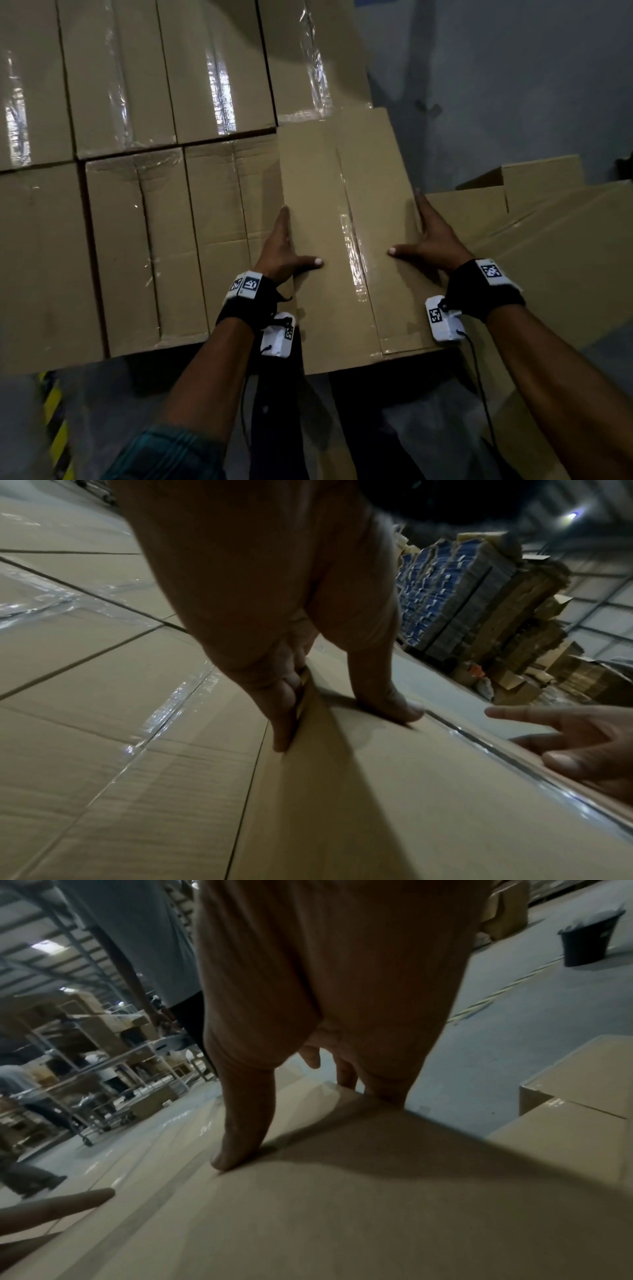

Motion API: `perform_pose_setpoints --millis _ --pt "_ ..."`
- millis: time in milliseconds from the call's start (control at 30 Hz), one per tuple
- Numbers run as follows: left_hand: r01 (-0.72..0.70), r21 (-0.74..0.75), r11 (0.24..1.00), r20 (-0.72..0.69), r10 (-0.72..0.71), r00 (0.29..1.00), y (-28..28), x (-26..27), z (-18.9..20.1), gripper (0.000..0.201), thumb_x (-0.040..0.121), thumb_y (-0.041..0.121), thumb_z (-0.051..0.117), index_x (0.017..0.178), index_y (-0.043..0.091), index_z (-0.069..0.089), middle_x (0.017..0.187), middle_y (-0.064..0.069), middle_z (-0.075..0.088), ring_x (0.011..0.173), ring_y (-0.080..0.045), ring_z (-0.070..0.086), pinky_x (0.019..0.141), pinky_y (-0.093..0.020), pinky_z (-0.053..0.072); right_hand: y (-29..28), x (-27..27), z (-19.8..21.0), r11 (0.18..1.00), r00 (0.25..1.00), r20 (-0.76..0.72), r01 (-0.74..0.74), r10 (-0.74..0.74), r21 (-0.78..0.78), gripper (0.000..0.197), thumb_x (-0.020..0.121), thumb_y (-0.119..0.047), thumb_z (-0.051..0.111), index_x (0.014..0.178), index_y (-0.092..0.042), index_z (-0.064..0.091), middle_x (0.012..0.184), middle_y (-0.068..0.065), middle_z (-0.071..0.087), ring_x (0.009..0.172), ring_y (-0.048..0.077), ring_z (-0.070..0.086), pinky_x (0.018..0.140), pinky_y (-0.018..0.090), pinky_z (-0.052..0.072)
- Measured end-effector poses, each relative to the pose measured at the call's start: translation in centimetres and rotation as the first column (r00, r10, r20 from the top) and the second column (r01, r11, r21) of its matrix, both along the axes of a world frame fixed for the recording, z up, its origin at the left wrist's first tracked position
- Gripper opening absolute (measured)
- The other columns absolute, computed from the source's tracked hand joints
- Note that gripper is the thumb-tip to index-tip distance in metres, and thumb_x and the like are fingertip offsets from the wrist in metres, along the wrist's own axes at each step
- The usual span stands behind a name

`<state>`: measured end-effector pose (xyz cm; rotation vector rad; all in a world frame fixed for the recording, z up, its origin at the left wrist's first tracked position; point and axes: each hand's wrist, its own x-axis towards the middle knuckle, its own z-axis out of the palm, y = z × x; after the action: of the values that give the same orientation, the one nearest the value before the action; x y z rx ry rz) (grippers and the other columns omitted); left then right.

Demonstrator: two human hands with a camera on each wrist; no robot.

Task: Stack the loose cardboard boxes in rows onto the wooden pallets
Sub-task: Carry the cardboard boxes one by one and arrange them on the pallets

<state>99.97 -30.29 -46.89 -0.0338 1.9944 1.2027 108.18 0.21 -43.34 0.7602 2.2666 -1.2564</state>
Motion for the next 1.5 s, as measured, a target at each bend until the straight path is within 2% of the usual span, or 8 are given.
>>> perform_pose_setpoints --millis 233,400,600,933,1067,1133,1233,1500 --pt "-0.01 0.002 1.0 -0.009 0.01 1.0 0.1 -1.0 -3.1 0.149 0.039 0.053 0.09 0.156 0.022 0.003 0.163 0.004 0.012 0.147 -0.016 0.021 0.119 -0.045 0.027 -0.4 -0.7 -3.0 0.998 0.998 -0.003 -0.055 0.055 0.018 0.13 0.062 -0.022 0.092 0.157 -0.029 0.005 0.163 0.002 0.012 0.148 0.022 0.016 0.12 0.04 0.021" --pt "0.041 -0.028 0.999 -0.02 -0.042 0.999 0.0 -0.7 -6.1 0.148 0.042 0.053 0.089 0.156 0.026 -0.002 0.163 0.004 0.01 0.148 -0.017 0.02 0.119 -0.046 0.027 -0.8 -0.4 -5.8 0.999 0.999 0.011 -0.043 0.043 -0.011 0.129 0.063 -0.017 0.091 0.156 -0.034 0.003 0.163 0.003 0.012 0.149 0.024 0.015 0.12 0.048 0.022" --pt "0.111 -0.075 0.991 -0.067 -0.116 0.991 -0.1 0.3 -8.9 0.141 0.058 0.021 0.094 0.155 0.018 -0.008 0.164 -0.002 0.005 0.149 -0.019 0.013 0.121 -0.043 0.021 -1.5 0.4 -8.1 0.998 0.997 0.051 -0.049 0.05 -0.035 0.126 0.066 -0.004 0.086 0.155 -0.036 0.004 0.163 0.001 0.011 0.15 0.025 0.012 0.12 0.049 0.022" --pt "0.166 -0.19 0.968 -0.046 -0.178 0.983 0.6 3.1 -11.9 0.134 0.064 0.009 0.089 0.155 0.023 -0.008 0.163 -0.008 0.012 0.145 -0.03 0.026 0.116 -0.045 0.031 -2.7 2.2 -13.7 1.0 0.988 0.151 -0.003 0.004 -0.005 0.125 0.068 0.0 0.084 0.156 -0.032 0.002 0.165 0.004 -0.002 0.151 0.024 0.003 0.117 0.034 0.015" --pt "0.27 -0.184 0.945 -0.125 -0.295 0.947 0.1 5.0 -13.3 0.127 0.066 0.011 0.088 0.155 0.01 -0.004 0.163 -0.012 -0.001 0.15 -0.027 0.007 0.12 -0.039 0.019 -3.1 3.7 -15.4 1.0 0.981 0.194 -0.009 0.006 0.011 0.124 0.069 -0.003 0.085 0.157 -0.027 0.0 0.164 0.006 -0.006 0.151 0.025 0.001 0.122 0.04 0.014" --pt "0.331 -0.201 0.922 -0.143 -0.362 0.921 0.3 6.2 -13.5 0.126 0.066 0.012 0.088 0.155 0.008 -0.001 0.163 -0.014 -0.009 0.15 -0.026 -0.003 0.12 -0.037 0.015 -3.6 4.4 -15.8 0.996 0.971 0.233 -0.07 0.058 0.047 0.125 0.07 -0.007 0.085 0.156 -0.032 -0.002 0.164 0.007 -0.012 0.151 0.028 -0.002 0.121 0.045 0.016" --pt "0.423 -0.275 0.863 -0.111 -0.466 0.878 0.8 7.9 -13.9 0.129 0.064 0.021 0.09 0.155 0.013 -0.002 0.16 -0.015 -0.02 0.148 -0.031 -0.017 0.121 -0.046 0.006 -4.8 5.5 -15.7 0.978 0.953 0.269 -0.174 0.137 0.116 0.123 0.074 -0.009 0.083 0.155 -0.034 -0.006 0.162 0.008 -0.021 0.15 0.032 -0.008 0.121 0.048 0.016" --pt "0.65 -0.5 0.572 -0.047 -0.767 0.639 0.6 13.8 -13.8 0.14 0.063 0.061 0.079 0.15 0.021 -0.022 0.158 -0.016 -0.026 0.145 -0.033 -0.024 0.116 -0.045 -0.015 -9.7 13.5 -16.2 0.895 0.928 0.252 -0.341 0.273 0.287 0.102 0.082 -0.001 0.065 0.157 -0.025 -0.001 0.162 0.015 -0.014 0.15 0.035 -0.01 0.122 0.048 0.008"
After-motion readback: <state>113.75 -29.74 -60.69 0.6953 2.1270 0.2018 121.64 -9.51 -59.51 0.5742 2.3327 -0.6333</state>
